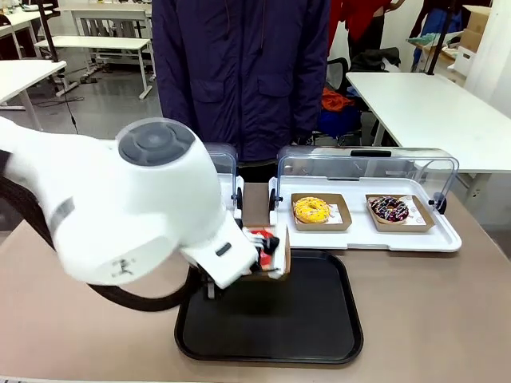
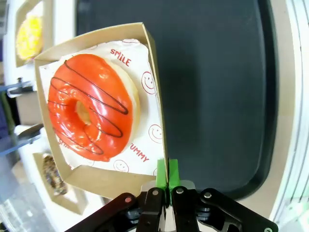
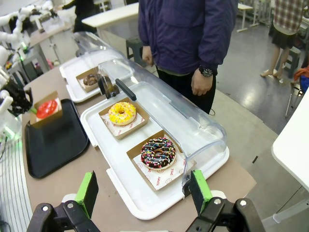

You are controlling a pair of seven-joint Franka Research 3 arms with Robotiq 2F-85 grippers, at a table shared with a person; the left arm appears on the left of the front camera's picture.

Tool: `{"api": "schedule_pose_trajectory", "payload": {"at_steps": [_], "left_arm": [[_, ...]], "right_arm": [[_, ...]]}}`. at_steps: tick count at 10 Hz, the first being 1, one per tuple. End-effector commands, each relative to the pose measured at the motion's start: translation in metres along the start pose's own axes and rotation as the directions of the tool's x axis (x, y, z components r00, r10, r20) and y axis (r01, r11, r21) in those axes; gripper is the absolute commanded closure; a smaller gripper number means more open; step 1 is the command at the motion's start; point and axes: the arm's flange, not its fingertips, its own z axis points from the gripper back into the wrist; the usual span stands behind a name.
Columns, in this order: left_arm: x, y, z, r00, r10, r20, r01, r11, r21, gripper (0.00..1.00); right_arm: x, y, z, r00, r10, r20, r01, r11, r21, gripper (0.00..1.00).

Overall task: Move the first donut from the left to the tray.
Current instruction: Pick up the Paper togo box containing the Donut indicated by the person and place it on the Handle tray.

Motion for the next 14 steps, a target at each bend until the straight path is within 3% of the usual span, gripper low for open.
{"api": "schedule_pose_trajectory", "payload": {"at_steps": [1, 4, 10, 11, 12, 13, 14], "left_arm": [[0.013, -0.008, -0.025, 1.0, 0.023, 0.015, -0.023, 1.0, -0.02, 0.98], [0.03, -0.018, -0.046, 0.999, -0.042, 0.031, 0.043, 0.998, -0.036, 0.98], [0.033, -0.019, -0.058, 1.0, 0.013, -0.01, -0.014, 0.992, -0.122, 0.98], [0.032, -0.017, -0.057, 1.0, 0.013, 0.004, -0.013, 0.995, -0.097, 0.4], [0.032, -0.016, -0.054, 1.0, 0.007, 0.009, -0.006, 0.995, -0.097, 0.41], [0.033, -0.015, -0.05, 1.0, 0.007, 0.017, -0.005, 0.994, -0.111, 0.0], [0.03, -0.011, -0.042, 1.0, 0.005, 0.022, -0.001, 0.989, -0.149, 0.36]], "right_arm": [[0.001, 0.002, -0.001, 1.0, 0.007, -0.004, -0.007, 1.0, -0.003, 0.0], [0.001, 0.002, -0.001, 1.0, 0.007, -0.004, -0.007, 1.0, -0.003, 0.0], [0.001, 0.002, -0.001, 1.0, 0.007, -0.004, -0.007, 1.0, -0.003, 0.0], [0.001, 0.002, -0.001, 1.0, 0.007, -0.004, -0.007, 1.0, -0.003, 0.0], [0.001, 0.002, -0.001, 1.0, 0.007, -0.004, -0.007, 1.0, -0.003, 0.0], [0.001, 0.002, -0.001, 1.0, 0.007, -0.004, -0.007, 1.0, -0.003, 0.0], [0.001, 0.002, -0.001, 1.0, 0.007, -0.004, -0.007, 1.0, -0.003, 0.0]]}}
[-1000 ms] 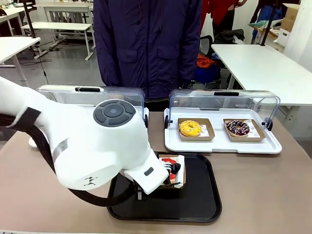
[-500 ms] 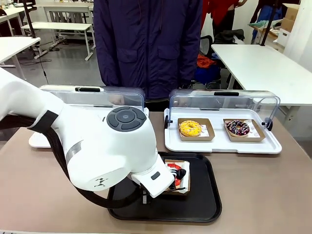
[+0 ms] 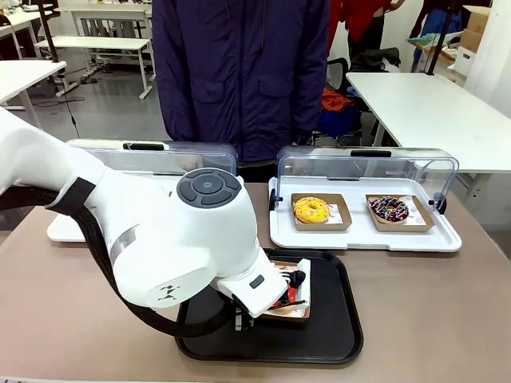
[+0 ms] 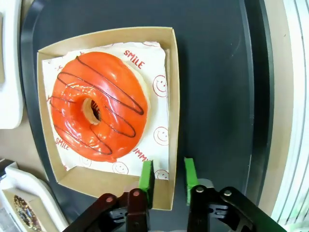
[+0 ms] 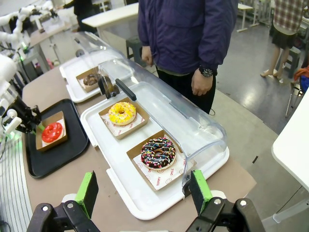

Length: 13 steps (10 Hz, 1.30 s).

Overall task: Move the first donut from the left to the tray.
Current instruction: Pick up the Paper togo box containing the Donut indicated by the person and place it on the Handle tray.

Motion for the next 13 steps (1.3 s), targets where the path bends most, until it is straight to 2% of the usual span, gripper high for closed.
{"api": "schedule_pose_trajectory", "payload": {"at_steps": [1, 3, 4, 5, 6, 7, 13], "left_arm": [[-0.004, 0.002, 0.032, 1.0, 0.011, 0.021, -0.01, 0.999, -0.033, 0.0], [-0.01, 0.002, 0.081, 0.998, 0.023, 0.056, -0.022, 1.0, -0.019, 0.0], [-0.019, 0.002, 0.14, 0.999, -0.029, 0.04, 0.031, 0.998, -0.051, 0.0], [-0.019, 0.002, 0.141, 0.999, -0.036, 0.022, 0.037, 0.998, -0.052, 0.0], [-0.019, 0.005, 0.143, 0.998, -0.049, -0.045, 0.044, 0.994, -0.105, 0.0], [-0.003, 0.0, 0.1, 0.999, -0.003, 0.037, 0.004, 1.0, -0.026, 0.0], [-0.003, 0.0, 0.1, 0.999, -0.003, 0.037, 0.004, 1.0, -0.026, 0.0]], "right_arm": [[0.001, 0.002, -0.001, 1.0, 0.007, -0.004, -0.007, 1.0, -0.003, 0.0], [0.001, 0.002, -0.001, 1.0, 0.007, -0.004, -0.007, 1.0, -0.003, 0.0], [0.001, 0.002, -0.001, 1.0, 0.007, -0.004, -0.007, 1.0, -0.003, 0.0], [0.001, 0.002, -0.001, 1.0, 0.007, -0.004, -0.007, 1.0, -0.003, 0.0], [0.001, 0.002, -0.001, 1.0, 0.007, -0.004, -0.007, 1.0, -0.003, 0.0], [0.001, 0.002, -0.001, 1.0, 0.007, -0.004, -0.007, 1.0, -0.003, 0.0], [0.001, 0.002, -0.001, 1.0, 0.007, -0.004, -0.007, 1.0, -0.003, 0.0]]}}
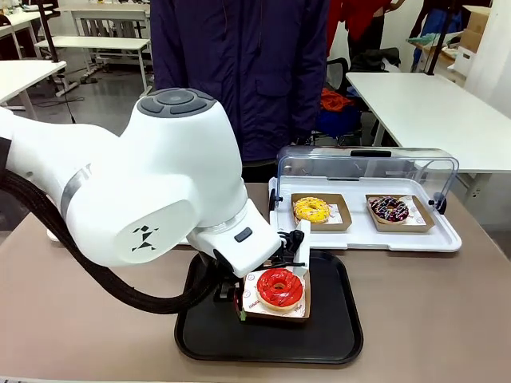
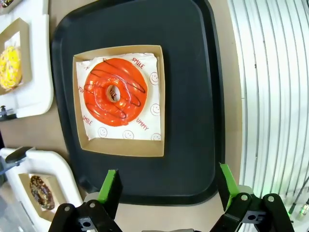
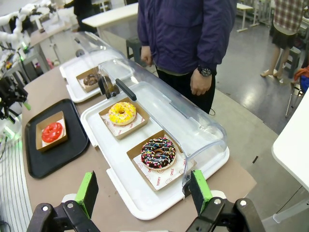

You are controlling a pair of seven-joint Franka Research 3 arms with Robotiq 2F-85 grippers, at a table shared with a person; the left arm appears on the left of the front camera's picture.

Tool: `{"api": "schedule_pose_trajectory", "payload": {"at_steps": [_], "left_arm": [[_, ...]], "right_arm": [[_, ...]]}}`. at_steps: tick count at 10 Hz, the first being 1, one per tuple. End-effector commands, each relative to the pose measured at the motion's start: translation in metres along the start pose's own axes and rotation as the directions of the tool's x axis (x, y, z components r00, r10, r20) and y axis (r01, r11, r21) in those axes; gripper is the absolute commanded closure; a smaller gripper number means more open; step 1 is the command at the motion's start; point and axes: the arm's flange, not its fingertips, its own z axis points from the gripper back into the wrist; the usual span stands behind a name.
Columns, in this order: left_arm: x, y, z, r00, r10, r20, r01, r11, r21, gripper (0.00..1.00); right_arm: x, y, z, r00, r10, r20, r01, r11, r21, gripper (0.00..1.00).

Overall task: Move the first donut from the left to the tray.
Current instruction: Pick up the Paper togo box containing the Donut indicated by the person and place it on the Handle tray.

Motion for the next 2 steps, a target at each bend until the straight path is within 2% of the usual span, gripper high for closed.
{"api": "schedule_pose_trajectory", "payload": {"at_steps": [1, 2], "left_arm": [[0.0002, -0.003, 0.0019, 1.0, 0.012, -0.002, -0.012, 1.0, 0.017, 0.0], [0.0002, -0.003, 0.0019, 1.0, 0.012, -0.002, -0.012, 1.0, 0.017, 0.0]], "right_arm": [[0.0005, 0.002, -0.0005, 1.0, 0.006, -0.004, -0.006, 1.0, -0.004, 0.0], [0.0005, 0.002, -0.0005, 1.0, 0.006, -0.004, -0.006, 1.0, -0.004, 0.0]]}}
